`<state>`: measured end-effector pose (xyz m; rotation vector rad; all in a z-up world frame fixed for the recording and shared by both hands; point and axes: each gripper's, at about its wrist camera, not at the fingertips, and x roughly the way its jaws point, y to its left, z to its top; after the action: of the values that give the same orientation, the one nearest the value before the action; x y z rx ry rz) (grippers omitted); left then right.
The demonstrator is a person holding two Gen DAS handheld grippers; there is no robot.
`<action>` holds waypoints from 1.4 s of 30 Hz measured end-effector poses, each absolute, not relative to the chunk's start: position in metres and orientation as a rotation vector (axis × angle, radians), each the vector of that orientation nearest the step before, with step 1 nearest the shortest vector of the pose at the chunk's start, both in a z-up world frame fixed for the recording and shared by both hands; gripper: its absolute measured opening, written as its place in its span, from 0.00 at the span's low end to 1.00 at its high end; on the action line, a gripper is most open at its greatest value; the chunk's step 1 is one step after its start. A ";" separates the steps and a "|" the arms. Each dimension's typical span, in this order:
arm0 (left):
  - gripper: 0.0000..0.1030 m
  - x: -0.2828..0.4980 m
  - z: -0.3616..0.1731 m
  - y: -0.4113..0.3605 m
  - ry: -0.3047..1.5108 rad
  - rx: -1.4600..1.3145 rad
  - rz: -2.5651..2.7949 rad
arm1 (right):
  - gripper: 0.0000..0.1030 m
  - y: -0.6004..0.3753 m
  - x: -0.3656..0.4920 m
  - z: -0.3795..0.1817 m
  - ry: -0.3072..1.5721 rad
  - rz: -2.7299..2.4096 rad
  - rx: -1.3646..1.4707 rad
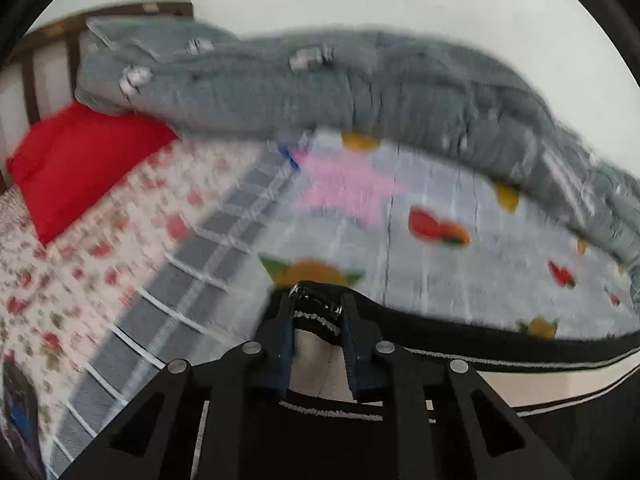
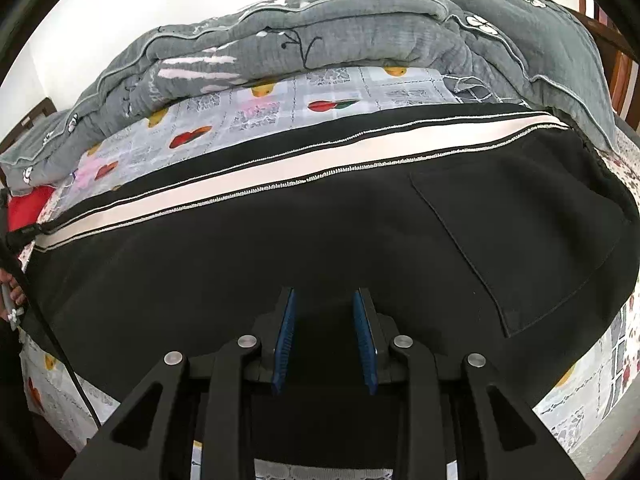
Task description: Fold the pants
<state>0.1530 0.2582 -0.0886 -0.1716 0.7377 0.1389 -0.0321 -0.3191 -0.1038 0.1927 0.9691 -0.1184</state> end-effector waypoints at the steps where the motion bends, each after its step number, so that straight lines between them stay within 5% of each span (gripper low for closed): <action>1: 0.19 0.154 -0.087 0.262 0.737 -0.198 0.145 | 0.28 -0.319 -0.032 -0.103 0.966 -0.115 0.187; 6: 0.18 0.178 -0.122 0.271 0.852 -0.183 0.231 | 0.29 -0.324 -0.024 -0.093 0.937 -0.091 0.170; 9: 0.22 0.172 -0.115 0.265 0.814 -0.161 0.232 | 0.37 -0.329 -0.014 -0.085 0.915 -0.101 0.105; 15: 0.62 0.150 -0.098 0.259 0.785 -0.154 0.261 | 0.45 -0.347 0.023 -0.079 0.874 -0.104 0.029; 26: 0.68 0.108 -0.092 0.245 0.809 -0.168 0.200 | 0.45 -0.353 0.129 -0.094 0.900 0.117 -0.177; 30: 0.68 0.109 -0.097 0.239 0.836 -0.189 0.173 | 0.53 -0.355 0.160 -0.109 0.960 0.255 -0.237; 31: 0.68 0.109 -0.098 0.236 0.842 -0.187 0.171 | 0.50 -0.353 0.167 -0.118 0.996 0.279 -0.263; 32: 0.68 0.109 -0.099 0.234 0.844 -0.184 0.173 | 0.29 -0.351 0.172 -0.127 1.026 0.295 -0.298; 35: 0.68 0.106 -0.098 0.229 0.849 -0.174 0.166 | 0.05 -0.347 0.168 -0.138 0.998 0.317 -0.409; 39: 0.68 0.104 -0.095 0.223 0.844 -0.160 0.159 | 0.04 -0.363 0.168 -0.113 0.888 0.320 -0.294; 42: 0.68 0.109 -0.095 0.215 0.864 -0.170 0.144 | 0.00 -0.349 0.187 -0.147 0.971 0.246 -0.377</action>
<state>0.1087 0.2147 -0.0953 -0.1696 0.8637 0.1436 0.1871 -0.3490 -0.1470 -0.3768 0.9711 0.2458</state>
